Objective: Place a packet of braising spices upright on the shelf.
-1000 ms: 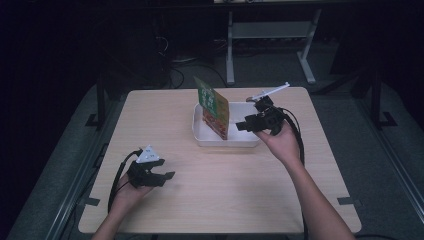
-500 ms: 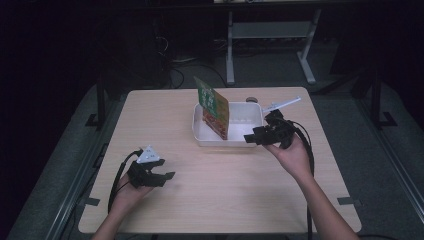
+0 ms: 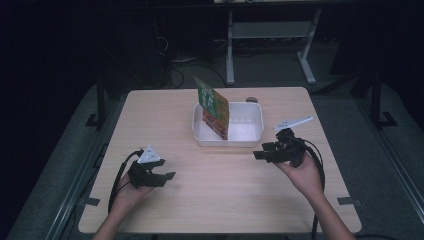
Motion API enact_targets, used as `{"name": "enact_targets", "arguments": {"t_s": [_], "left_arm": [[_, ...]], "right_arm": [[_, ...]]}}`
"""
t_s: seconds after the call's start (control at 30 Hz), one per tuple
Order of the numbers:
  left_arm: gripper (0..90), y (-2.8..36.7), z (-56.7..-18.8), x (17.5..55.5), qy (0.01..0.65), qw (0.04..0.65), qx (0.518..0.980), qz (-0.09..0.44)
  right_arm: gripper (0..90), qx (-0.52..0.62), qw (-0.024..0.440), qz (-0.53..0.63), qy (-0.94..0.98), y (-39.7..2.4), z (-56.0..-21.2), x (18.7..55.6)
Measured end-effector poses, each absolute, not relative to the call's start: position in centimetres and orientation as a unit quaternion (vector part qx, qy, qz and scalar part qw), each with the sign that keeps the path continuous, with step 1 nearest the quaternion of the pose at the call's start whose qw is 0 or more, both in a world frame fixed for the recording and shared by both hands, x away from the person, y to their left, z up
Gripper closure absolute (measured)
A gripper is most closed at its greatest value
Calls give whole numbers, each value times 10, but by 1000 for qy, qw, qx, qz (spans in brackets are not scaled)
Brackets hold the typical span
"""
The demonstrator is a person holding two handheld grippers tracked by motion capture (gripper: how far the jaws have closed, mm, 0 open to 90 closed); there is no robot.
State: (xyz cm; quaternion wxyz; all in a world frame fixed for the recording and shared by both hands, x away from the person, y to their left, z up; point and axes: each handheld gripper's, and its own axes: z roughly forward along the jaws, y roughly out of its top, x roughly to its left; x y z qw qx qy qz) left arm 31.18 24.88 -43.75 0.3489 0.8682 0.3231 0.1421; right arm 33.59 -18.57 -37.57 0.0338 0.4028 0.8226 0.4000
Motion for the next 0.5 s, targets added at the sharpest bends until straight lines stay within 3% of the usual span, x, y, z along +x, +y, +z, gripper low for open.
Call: {"name": "enact_targets", "arguments": {"t_s": [0.5], "left_arm": [[360,249,-437,312,323,350,868,143]], "right_arm": [[419,415,24,407,813,-204,-409,298]]}}
